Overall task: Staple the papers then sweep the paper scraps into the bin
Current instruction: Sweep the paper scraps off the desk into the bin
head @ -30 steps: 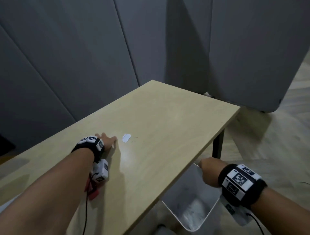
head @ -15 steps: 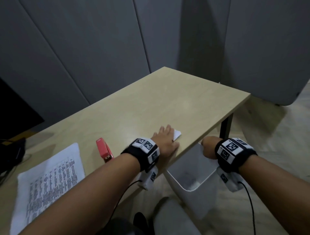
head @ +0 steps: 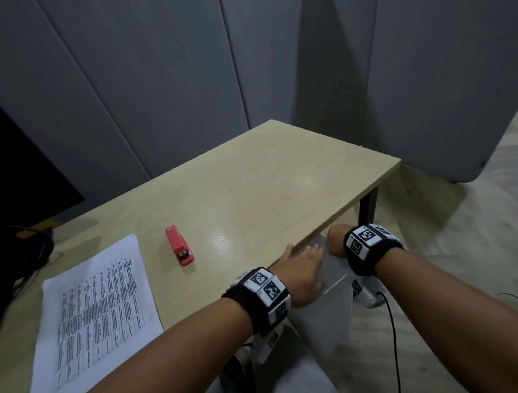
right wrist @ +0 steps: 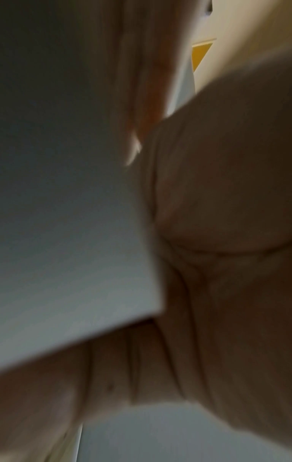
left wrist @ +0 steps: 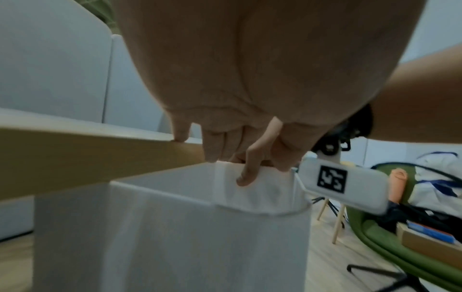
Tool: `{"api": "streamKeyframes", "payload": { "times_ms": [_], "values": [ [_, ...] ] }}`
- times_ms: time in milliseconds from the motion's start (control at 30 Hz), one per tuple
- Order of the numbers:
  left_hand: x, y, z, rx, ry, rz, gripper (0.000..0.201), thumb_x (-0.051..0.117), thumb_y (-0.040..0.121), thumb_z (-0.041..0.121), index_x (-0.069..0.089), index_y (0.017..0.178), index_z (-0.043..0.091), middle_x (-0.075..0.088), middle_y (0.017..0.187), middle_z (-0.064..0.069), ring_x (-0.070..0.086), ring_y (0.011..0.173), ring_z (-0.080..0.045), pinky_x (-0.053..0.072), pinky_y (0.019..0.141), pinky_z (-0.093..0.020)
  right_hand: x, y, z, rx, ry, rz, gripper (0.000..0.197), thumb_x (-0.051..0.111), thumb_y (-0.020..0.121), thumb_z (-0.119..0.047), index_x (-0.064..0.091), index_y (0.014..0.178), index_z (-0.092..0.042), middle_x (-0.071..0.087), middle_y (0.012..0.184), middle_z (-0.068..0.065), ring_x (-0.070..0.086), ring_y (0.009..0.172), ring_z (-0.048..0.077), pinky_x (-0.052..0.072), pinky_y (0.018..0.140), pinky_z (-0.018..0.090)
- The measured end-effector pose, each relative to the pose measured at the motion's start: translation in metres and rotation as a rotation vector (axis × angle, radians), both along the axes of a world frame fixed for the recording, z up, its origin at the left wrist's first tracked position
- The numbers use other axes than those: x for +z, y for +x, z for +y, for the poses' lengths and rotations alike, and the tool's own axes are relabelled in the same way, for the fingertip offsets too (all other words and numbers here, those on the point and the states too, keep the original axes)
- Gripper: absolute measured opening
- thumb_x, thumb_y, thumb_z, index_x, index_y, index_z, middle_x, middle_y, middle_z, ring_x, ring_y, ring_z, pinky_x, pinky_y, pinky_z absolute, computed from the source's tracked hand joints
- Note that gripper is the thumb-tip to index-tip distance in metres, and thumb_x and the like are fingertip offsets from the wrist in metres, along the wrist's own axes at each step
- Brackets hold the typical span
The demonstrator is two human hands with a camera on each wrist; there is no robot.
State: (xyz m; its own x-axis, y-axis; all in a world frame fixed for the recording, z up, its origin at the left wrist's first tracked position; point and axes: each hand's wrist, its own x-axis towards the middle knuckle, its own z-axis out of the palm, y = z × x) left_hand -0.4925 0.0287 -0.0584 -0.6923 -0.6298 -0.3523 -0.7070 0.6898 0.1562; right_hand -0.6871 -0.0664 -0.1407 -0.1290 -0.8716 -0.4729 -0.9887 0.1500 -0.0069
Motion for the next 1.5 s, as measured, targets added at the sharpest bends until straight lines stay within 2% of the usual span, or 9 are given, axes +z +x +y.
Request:
{"api": "streamKeyframes", "payload": {
  "times_ms": [133, 267, 500, 667, 767, 933, 1200, 1333, 1500],
  "values": [
    [0.018, 0.009, -0.009, 0.181, 0.057, 0.312, 0.062, 0.052, 0.093, 0.022, 0.033, 0.152, 0.018, 0.042, 0.155, -0.005, 0.042, 0.14, -0.023, 0.035, 0.116, -0.038, 0.008, 0.002, 0.004, -0.1, 0.042, -0.089, 0.019, 0.062, 0.063, -0.028, 0.053, 0.07, -0.013, 0.069, 0.084, 0.006, 0.069, 0.083, 0.029, 0.059, 0.078, 0.04],
    [0.029, 0.03, -0.004, 0.261, 0.06, 0.507, 0.047, 0.053, 0.092, 0.017, 0.054, 0.139, 0.018, 0.061, 0.138, 0.002, 0.057, 0.126, -0.013, 0.045, 0.105, -0.027, 0.029, 0.006, 0.031, -0.119, 0.009, -0.167, 0.012, 0.049, 0.067, -0.022, 0.046, 0.063, -0.011, 0.065, 0.084, 0.009, 0.068, 0.087, 0.033, 0.058, 0.083, 0.041],
    [0.022, 0.047, -0.033, 0.389, -0.071, 0.344, 0.068, 0.054, 0.096, 0.036, 0.026, 0.153, 0.013, 0.026, 0.162, -0.006, 0.024, 0.15, -0.021, 0.024, 0.121, -0.038, 0.001, 0.004, 0.074, -0.244, 0.024, -0.195, 0.023, 0.05, 0.086, -0.015, 0.064, 0.103, -0.008, 0.068, 0.108, 0.013, 0.066, 0.099, 0.032, 0.055, 0.082, 0.036],
    [0.017, 0.015, -0.107, 0.475, 0.017, 0.013, 0.083, 0.044, 0.096, 0.053, 0.008, 0.156, 0.008, -0.001, 0.166, -0.011, 0.005, 0.153, -0.031, 0.019, 0.12, -0.054, -0.014, 0.006, 0.075, -0.274, 0.014, -0.207, 0.005, 0.048, 0.084, -0.018, 0.052, 0.087, -0.015, 0.067, 0.109, 0.014, 0.066, 0.098, 0.034, 0.056, 0.086, 0.042],
    [0.008, -0.003, -0.101, 0.363, 0.004, -0.055, 0.079, 0.039, 0.096, 0.056, 0.017, 0.153, 0.006, 0.005, 0.166, -0.011, 0.008, 0.151, -0.033, 0.021, 0.117, -0.057, -0.012, 0.001, 0.069, -0.238, 0.014, -0.231, 0.013, 0.046, 0.081, -0.02, 0.054, 0.083, -0.01, 0.069, 0.103, 0.011, 0.065, 0.089, 0.033, 0.056, 0.085, 0.043],
    [0.002, -0.016, -0.002, 0.033, 0.026, -0.036, 0.084, 0.038, 0.099, 0.051, -0.01, 0.156, 0.011, -0.021, 0.164, -0.006, -0.014, 0.152, -0.022, -0.002, 0.124, -0.04, -0.001, -0.005, 0.062, -0.193, -0.022, -0.215, 0.02, 0.048, 0.086, -0.015, 0.064, 0.095, -0.009, 0.069, 0.108, 0.014, 0.065, 0.1, 0.033, 0.055, 0.087, 0.039],
    [-0.035, 0.004, 0.05, 0.077, 0.197, 0.02, 0.076, 0.048, 0.098, 0.036, 0.007, 0.157, 0.011, 0.005, 0.167, -0.004, 0.009, 0.153, -0.018, 0.009, 0.123, -0.032, -0.027, -0.006, 0.06, -0.234, -0.02, -0.236, 0.01, 0.049, 0.087, -0.014, 0.056, 0.092, -0.012, 0.067, 0.11, 0.013, 0.065, 0.102, 0.033, 0.054, 0.083, 0.036],
    [-0.054, 0.043, 0.049, 0.282, 0.293, 0.179, 0.064, 0.053, 0.096, 0.034, 0.027, 0.154, 0.022, 0.03, 0.16, 0.005, 0.029, 0.146, -0.012, 0.021, 0.116, -0.023, -0.089, -0.01, 0.072, -0.291, 0.026, -0.266, 0.026, 0.052, 0.087, -0.019, 0.059, 0.109, -0.008, 0.065, 0.115, 0.017, 0.064, 0.104, 0.037, 0.055, 0.087, 0.042],
    [-0.108, 0.139, 0.065, 0.521, 0.415, -0.011, 0.067, 0.057, 0.092, 0.044, 0.032, 0.152, 0.027, 0.033, 0.159, 0.006, 0.035, 0.144, -0.012, 0.028, 0.118, -0.027, -0.184, -0.009, 0.104, -0.377, 0.136, -0.293, 0.018, 0.052, 0.086, -0.016, 0.063, 0.098, -0.01, 0.068, 0.109, 0.014, 0.066, 0.097, 0.033, 0.053, 0.075, 0.035]
  ]
}}
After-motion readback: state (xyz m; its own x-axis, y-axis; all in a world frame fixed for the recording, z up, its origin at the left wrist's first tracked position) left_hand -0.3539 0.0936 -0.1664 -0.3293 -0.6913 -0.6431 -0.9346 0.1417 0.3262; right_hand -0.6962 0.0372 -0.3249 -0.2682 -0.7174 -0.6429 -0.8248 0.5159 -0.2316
